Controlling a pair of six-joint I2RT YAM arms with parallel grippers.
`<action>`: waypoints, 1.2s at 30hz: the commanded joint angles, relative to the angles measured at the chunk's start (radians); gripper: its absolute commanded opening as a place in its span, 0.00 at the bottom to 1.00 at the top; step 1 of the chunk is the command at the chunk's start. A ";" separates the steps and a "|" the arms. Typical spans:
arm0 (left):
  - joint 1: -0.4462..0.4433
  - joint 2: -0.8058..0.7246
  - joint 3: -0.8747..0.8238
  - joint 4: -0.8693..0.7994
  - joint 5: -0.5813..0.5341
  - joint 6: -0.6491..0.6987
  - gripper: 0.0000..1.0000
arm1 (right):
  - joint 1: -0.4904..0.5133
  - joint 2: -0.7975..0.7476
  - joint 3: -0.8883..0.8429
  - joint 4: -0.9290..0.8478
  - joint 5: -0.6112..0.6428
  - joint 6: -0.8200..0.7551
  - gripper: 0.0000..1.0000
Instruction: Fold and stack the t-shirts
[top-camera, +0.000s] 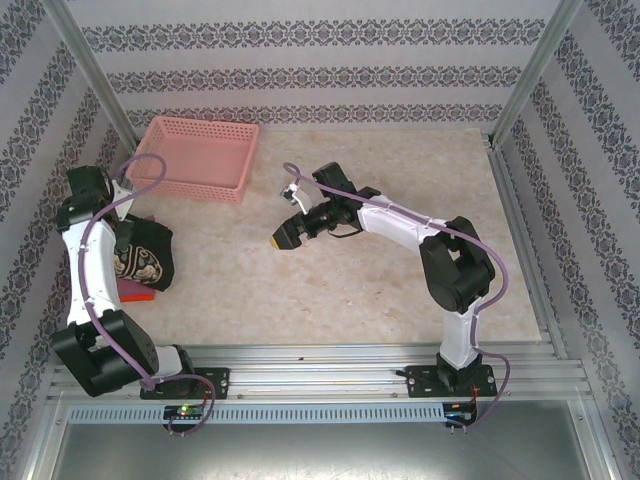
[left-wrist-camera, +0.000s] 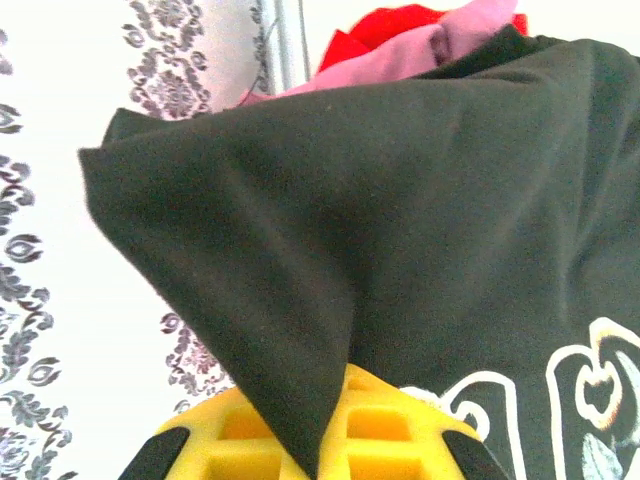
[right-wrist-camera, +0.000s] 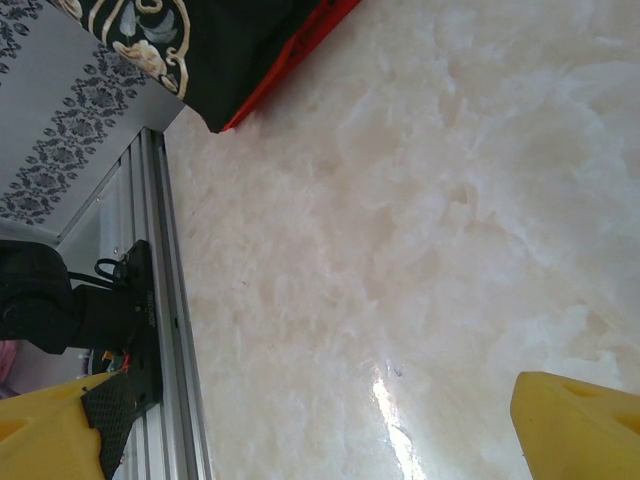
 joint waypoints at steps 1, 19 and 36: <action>0.047 0.007 -0.019 0.087 -0.052 0.032 0.00 | 0.003 0.015 0.033 -0.022 -0.028 -0.020 0.97; 0.127 0.209 -0.118 0.277 -0.172 -0.034 0.00 | 0.001 0.037 0.046 -0.064 -0.009 -0.031 0.97; 0.128 0.169 -0.050 0.173 -0.130 -0.295 1.00 | 0.000 0.036 0.037 -0.049 0.010 -0.010 0.97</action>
